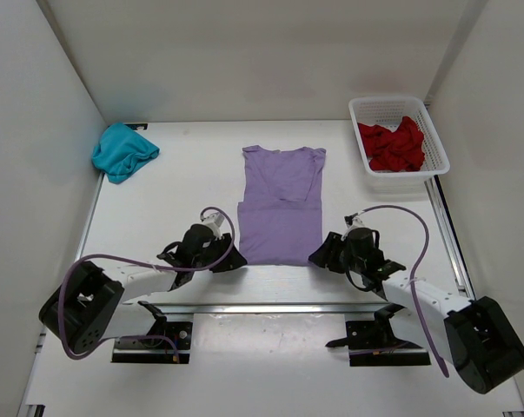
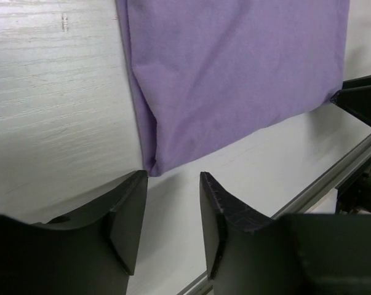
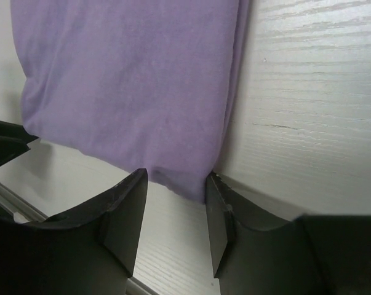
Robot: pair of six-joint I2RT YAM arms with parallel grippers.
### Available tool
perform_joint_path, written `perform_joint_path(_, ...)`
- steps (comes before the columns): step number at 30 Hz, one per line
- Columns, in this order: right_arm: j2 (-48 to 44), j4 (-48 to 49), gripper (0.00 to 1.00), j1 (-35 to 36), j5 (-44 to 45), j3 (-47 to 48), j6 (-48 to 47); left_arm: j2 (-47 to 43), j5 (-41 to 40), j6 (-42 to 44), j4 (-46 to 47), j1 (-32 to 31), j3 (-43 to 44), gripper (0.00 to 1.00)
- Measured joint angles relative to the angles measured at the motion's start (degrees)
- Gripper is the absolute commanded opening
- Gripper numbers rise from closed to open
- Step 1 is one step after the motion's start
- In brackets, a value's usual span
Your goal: Fold and stack the t-shirts
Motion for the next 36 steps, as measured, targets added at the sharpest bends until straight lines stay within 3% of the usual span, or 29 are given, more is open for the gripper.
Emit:
perform_joint_path(6,1.6,0.8,0.2,-0.2,0.3,0.0,0.4,0.5,-0.1,-0.1,-0.2,0.6,-0.1,0.34)
perform_joint_path(11,2.4,0.8,0.02,-0.2,0.4,0.0,0.2,2.5,-0.3,-0.6,0.1,0.3,0.5,0.1)
perform_joint_path(13,2.4,0.8,0.01,-0.1,0.5,0.0,0.2,3.1,-0.6,-0.7,-0.2,0.0,1.1,0.01)
perform_joint_path(25,-1.4,-4.1,0.0,0.7,1.0,0.0,0.0,1.6,-1.6,-1.8,-1.2,-1.2,0.3,0.0)
perform_joint_path(31,-3.7,-6.9,0.0,5.7,1.9,-0.2,1.8,-4.2,-1.9,-1.7,-5.4,-1.7,-2.1,0.0)
perform_joint_path(36,-10.9,-12.9,0.0,13.9,3.6,-1.6,6.2,-13.7,-2.5,-2.2,-13.5,-4.1,-4.0,0.0)
